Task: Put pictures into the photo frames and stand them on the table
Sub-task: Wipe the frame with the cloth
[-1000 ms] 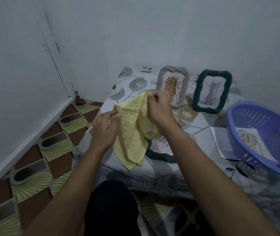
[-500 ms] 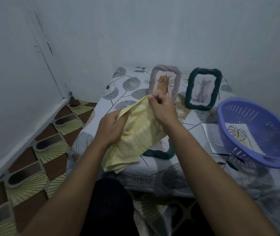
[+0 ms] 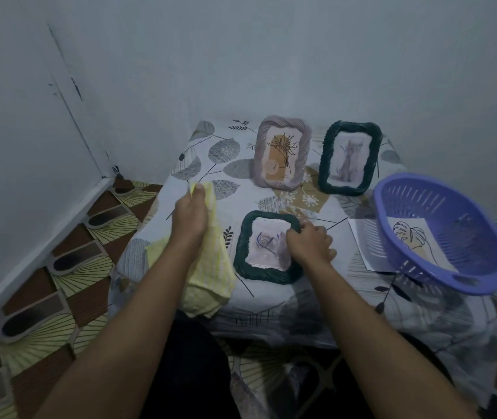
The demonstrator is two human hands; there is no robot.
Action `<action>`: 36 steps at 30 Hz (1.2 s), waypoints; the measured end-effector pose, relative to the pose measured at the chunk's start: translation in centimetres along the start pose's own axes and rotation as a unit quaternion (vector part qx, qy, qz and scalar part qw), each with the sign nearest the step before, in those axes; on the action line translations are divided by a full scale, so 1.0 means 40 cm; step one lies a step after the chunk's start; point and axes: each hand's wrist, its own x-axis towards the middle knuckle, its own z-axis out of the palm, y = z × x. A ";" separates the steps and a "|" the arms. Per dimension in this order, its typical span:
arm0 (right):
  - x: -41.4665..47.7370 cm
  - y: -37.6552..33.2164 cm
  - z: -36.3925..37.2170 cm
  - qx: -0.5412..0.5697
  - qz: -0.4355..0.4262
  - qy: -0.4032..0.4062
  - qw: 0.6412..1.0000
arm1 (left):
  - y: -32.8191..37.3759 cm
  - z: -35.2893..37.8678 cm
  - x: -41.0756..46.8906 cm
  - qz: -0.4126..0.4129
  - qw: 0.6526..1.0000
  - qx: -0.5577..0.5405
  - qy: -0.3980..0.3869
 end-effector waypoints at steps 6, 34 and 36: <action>-0.003 0.032 -0.002 -0.062 -0.029 -0.025 0.997 | -0.079 0.071 -0.045 0.016 0.987 0.070 -0.147; -0.041 -0.015 -0.064 0.629 0.003 -0.152 0.763 | -0.078 0.109 -0.074 0.111 0.976 -0.041 -0.184; -0.041 -0.016 -0.074 0.647 0.006 -0.162 0.745 | -0.045 0.126 -0.088 0.169 0.970 0.047 -0.171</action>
